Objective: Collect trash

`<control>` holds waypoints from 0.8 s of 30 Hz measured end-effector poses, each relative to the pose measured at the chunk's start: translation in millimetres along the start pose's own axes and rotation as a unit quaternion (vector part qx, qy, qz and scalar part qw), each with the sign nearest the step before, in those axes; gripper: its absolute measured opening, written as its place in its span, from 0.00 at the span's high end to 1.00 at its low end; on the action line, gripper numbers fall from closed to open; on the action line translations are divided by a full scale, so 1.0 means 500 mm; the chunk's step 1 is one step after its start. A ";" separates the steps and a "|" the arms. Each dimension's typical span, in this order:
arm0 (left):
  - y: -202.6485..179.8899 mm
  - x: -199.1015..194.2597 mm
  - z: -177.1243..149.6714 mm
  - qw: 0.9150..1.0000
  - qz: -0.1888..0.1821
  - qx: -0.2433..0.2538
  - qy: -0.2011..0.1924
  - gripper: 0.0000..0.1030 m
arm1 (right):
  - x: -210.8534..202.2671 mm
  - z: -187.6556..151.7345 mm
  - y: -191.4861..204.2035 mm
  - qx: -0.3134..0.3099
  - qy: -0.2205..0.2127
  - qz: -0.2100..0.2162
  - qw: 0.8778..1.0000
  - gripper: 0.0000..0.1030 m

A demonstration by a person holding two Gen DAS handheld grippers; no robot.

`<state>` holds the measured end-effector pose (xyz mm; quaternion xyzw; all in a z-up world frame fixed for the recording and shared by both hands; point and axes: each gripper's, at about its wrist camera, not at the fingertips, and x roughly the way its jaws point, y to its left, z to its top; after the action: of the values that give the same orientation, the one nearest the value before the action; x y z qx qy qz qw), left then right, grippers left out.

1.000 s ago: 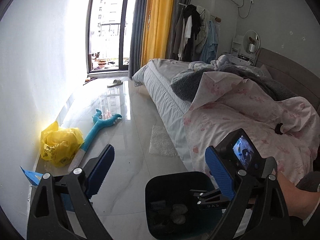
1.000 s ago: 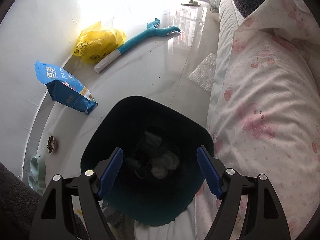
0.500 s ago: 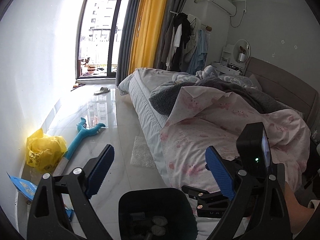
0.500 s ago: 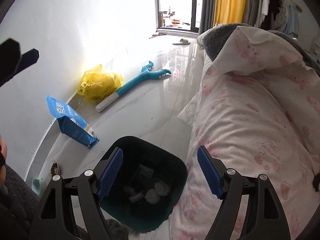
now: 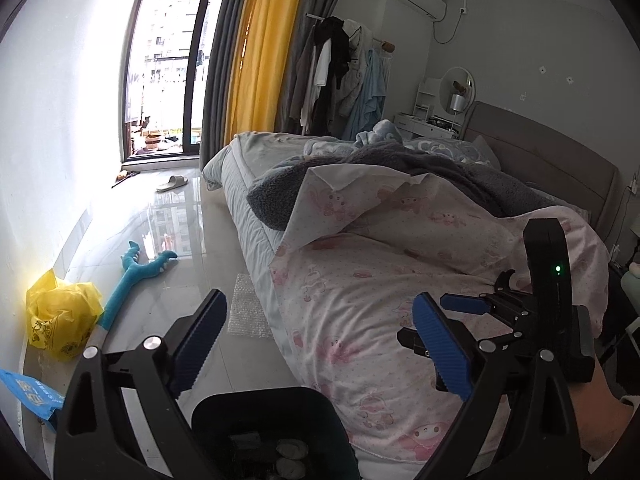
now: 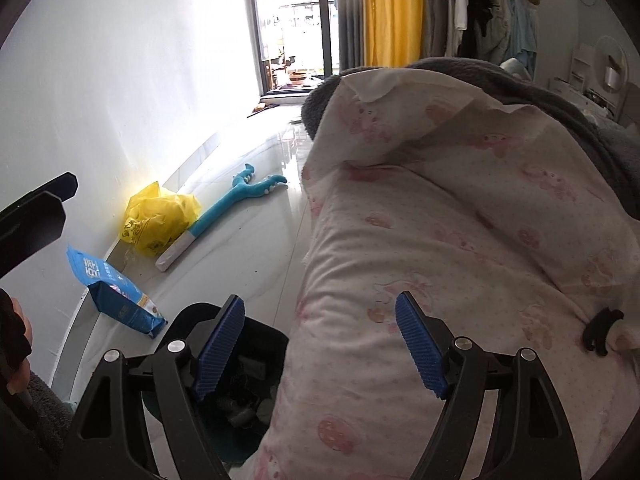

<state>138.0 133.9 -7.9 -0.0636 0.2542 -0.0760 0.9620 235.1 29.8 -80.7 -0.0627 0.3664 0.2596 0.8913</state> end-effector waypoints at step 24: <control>-0.250 0.125 0.020 0.991 -0.097 0.087 0.041 0.14 | -0.132 -0.110 -0.352 0.067 0.003 -0.117 0.991 0.42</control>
<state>182.5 0.9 -8.9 -0.0010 0.2785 -0.1932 0.9408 251.2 -165.1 -89.1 -0.0461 0.3758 0.1279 0.9167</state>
